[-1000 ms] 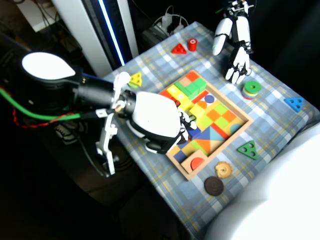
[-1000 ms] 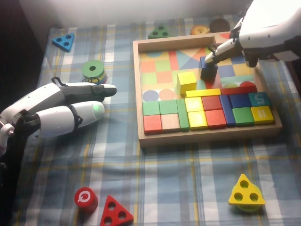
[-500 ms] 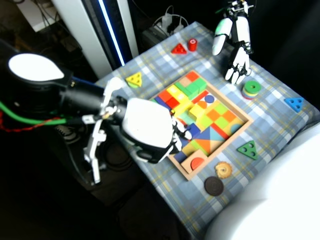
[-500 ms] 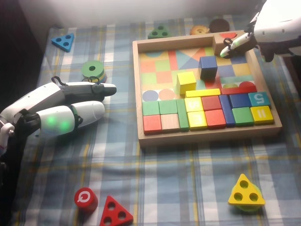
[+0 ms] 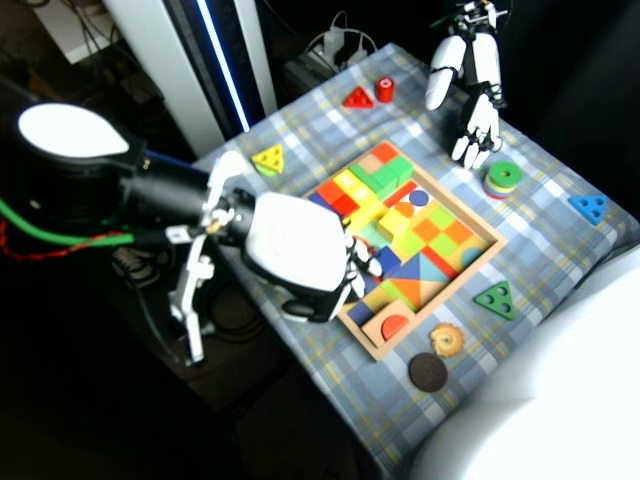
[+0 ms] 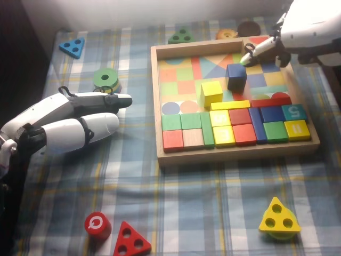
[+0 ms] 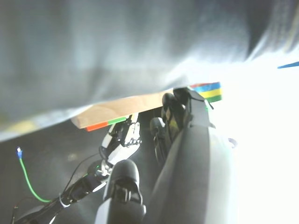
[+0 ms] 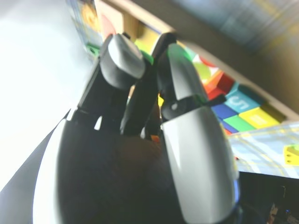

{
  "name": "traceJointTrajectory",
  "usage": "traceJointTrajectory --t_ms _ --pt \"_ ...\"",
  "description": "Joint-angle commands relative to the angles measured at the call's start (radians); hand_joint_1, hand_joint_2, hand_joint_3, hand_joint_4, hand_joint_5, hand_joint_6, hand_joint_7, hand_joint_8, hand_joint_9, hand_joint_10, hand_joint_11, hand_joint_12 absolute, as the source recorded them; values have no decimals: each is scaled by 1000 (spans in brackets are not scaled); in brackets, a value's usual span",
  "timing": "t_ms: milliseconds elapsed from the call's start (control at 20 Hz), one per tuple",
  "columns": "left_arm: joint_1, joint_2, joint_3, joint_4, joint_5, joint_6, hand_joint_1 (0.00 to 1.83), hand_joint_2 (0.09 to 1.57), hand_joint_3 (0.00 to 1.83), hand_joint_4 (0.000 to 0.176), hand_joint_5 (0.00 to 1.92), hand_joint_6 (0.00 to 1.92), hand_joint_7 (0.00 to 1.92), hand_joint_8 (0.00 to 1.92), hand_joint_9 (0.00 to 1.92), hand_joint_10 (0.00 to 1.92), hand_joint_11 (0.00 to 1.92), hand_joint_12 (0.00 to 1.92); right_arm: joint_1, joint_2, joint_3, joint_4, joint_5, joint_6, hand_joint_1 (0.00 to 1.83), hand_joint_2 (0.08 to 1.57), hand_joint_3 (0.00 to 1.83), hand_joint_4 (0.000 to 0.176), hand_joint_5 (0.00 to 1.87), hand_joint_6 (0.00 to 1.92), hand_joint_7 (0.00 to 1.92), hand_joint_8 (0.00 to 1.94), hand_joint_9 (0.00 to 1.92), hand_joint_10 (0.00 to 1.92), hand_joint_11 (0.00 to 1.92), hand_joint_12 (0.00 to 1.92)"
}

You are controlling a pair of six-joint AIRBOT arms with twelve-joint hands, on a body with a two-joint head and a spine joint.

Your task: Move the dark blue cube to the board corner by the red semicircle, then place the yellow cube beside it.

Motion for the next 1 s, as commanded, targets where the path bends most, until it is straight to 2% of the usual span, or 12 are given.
traceJointTrajectory --t_ms 0,50,100,150,200,250,500,650,700,750,950 --pt "-12 -6 4 -2 -103 -10 283 1332 3 8 448 0 336 0 369 0 94 533 14 0 -1 23 -34 -4 1459 1272 9 63 349 0 945 1941 1273 1921 1334 1921" --pt "-12 -6 4 -2 -103 -11 278 1334 4 8 453 2 340 2 370 1 93 530 14 -2 -1 20 -33 -4 1487 1269 5 45 330 0 960 1941 1277 1921 1340 1921" --pt "-12 -6 4 -2 -103 -11 283 1329 1 13 458 3 343 3 375 3 98 531 14 -5 -1 12 -33 -4 1494 1250 0 34 354 8 1078 1941 1359 1921 1391 1921" --pt "-13 -6 4 -2 -103 -11 296 1323 0 17 462 4 348 4 381 4 105 532 14 -11 2 -1 -33 -4 1508 1229 0 8 379 12 1176 1941 1425 1921 1434 1921" --pt "-13 -6 4 -2 -103 -11 301 1327 0 13 461 3 348 3 381 4 103 531 14 -16 4 -7 -31 -4 1496 1226 0 5 386 9 1241 1941 1457 1921 1466 1921" --pt "-13 -6 4 -1 -103 -11 301 1325 0 17 465 4 349 3 382 4 112 534 13 -22 6 -12 -29 -4 1579 1191 0 0 399 8 1300 1941 1484 1921 1503 1921" --pt "-13 -7 4 -1 -106 -13 325 1323 0 19 464 0 342 0 371 0 86 515 6 -27 6 -21 -27 -4 1574 1194 0 0 399 3 1327 1941 1469 1921 1520 1921" --pt "-13 -6 4 -1 -106 -13 321 1325 0 13 472 2 351 2 370 0 86 526 0 -30 6 -40 -28 -4 1606 1184 0 0 422 5 1322 1941 1458 1921 1503 1921" --pt "-13 -6 4 -1 -106 -13 319 1326 1 22 459 0 338 0 357 0 72 527 -2 -32 6 -51 -30 -4 1586 1190 0 0 426 4 1336 1941 1467 1921 1507 1921" --pt "-13 -6 4 -1 -106 -13 336 1324 0 11 472 5 352 5 372 6 80 543 -2 -35 6 -71 -36 -4 1605 1186 0 0 424 1 1321 1941 1463 1921 1503 1921" --pt "-13 -6 5 -1 -104 -13 334 1324 0 12 473 0 350 0 368 0 59 571 -2 -36 6 -78 -37 -4 1602 1176 0 0 417 5 1249 1941 1400 1921 1464 1921"
